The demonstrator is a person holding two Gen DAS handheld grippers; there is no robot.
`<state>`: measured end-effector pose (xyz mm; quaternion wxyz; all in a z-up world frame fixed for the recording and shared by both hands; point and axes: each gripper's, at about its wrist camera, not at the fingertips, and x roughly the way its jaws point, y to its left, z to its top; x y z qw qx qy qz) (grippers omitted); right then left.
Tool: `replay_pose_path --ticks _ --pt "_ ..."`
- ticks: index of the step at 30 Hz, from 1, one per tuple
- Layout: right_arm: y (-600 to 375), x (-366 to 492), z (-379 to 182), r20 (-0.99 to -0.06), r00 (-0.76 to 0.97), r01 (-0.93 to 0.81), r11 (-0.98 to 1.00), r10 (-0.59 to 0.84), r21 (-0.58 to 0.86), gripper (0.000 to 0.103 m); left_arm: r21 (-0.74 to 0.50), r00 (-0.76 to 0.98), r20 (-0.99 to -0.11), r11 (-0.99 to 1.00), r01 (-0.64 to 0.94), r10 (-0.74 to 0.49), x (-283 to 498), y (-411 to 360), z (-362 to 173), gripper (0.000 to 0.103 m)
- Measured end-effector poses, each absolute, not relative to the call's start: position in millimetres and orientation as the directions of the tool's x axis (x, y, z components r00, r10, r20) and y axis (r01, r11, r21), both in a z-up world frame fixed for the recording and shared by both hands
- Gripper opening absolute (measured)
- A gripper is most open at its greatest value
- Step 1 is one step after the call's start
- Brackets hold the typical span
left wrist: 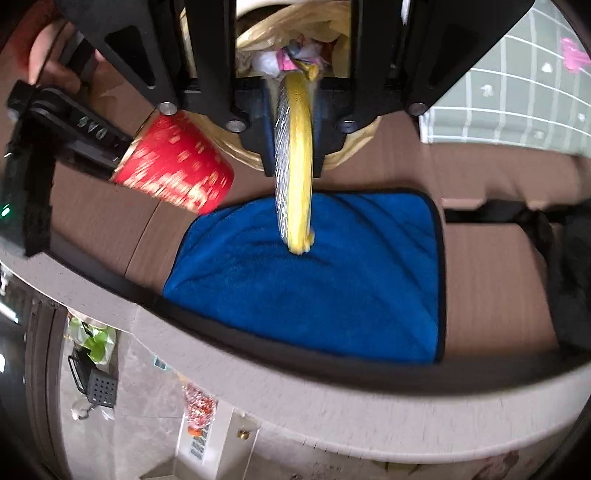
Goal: Collect trash
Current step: 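Open both grippers over the bin to drop lid and cup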
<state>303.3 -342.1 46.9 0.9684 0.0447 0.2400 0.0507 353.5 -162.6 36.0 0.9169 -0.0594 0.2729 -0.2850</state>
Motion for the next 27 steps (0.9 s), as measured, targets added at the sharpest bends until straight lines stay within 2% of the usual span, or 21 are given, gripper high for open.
replay_pose_path --ticks 1,2,4,7,13,17,27 --pt "-344 307 41 -0.481 0.871 -0.052 0.992 0.1 0.112 0.024 -0.288 0.674 -0.48 0.826 0.484 -0.562 359 -161 31 0.051" --pt "-346 311 34 -0.51 0.855 -0.033 0.993 0.088 0.115 0.037 -0.306 0.665 -0.486 0.823 0.479 -0.567 362 -160 27 0.06" --pt "-347 315 18 -0.564 0.821 -0.027 0.993 0.089 0.118 0.042 -0.32 0.66 -0.501 0.828 0.46 -0.56 366 -157 21 0.062" --pt "-343 315 2 -0.612 0.788 -0.018 0.996 0.068 0.089 0.042 -0.311 0.668 -0.523 0.848 0.43 -0.53 365 -153 15 0.07" --pt "-337 301 -5 -0.644 0.763 -0.017 0.998 0.057 0.069 0.043 -0.292 0.679 -0.554 0.876 0.383 -0.482 349 -135 12 0.07" --pt "-336 284 1 -0.63 0.774 -0.013 0.996 0.063 0.085 0.043 -0.265 0.698 -0.568 0.9 0.347 -0.436 324 -119 10 0.07" --pt "-304 184 32 -0.478 0.86 -0.102 0.979 0.176 0.177 0.046 -0.127 0.815 -0.515 0.964 0.235 -0.267 205 -87 29 0.07"
